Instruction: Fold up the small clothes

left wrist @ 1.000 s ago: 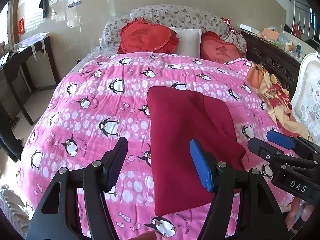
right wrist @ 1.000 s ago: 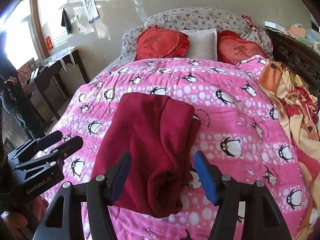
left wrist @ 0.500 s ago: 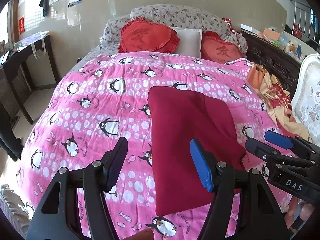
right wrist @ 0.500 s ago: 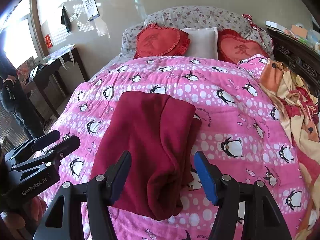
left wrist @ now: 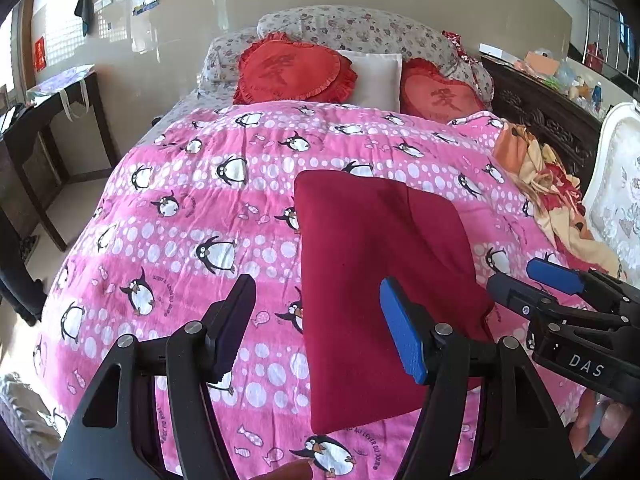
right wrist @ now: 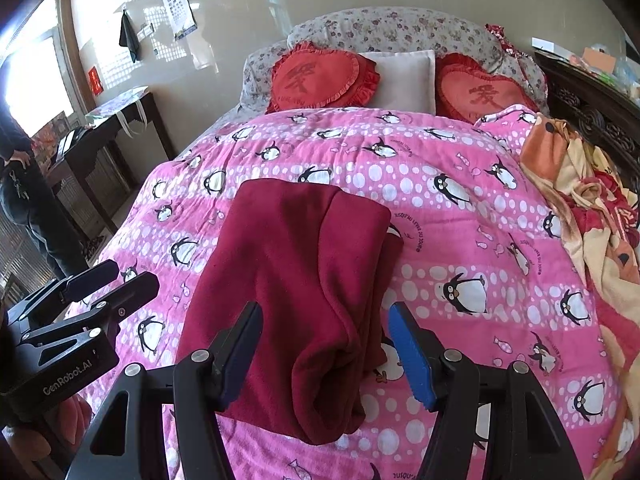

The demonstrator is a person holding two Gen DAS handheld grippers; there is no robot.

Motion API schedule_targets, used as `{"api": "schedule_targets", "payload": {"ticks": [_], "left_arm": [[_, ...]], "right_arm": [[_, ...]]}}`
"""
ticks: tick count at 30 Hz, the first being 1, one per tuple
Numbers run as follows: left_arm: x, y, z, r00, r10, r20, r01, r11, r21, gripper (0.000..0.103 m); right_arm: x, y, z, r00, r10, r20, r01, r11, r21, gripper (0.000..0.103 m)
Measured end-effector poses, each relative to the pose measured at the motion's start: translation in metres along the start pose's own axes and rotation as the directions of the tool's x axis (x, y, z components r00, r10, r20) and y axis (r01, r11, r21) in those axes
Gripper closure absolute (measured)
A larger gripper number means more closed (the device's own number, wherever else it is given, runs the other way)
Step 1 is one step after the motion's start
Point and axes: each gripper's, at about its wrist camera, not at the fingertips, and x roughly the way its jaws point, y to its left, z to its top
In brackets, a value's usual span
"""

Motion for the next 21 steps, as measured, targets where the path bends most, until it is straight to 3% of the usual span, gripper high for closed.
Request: {"api": "schedule_targets", "payload": {"ticks": [21], "left_arm": [[0.008,-0.003,-0.002,1.000,-0.007,-0.024,0.008,1.000,0.008,0.038]], "right_arm": [[0.013,-0.002,-0.004,1.000,0.006,-0.029,-0.006,1.000,0.011,0.040]]}}
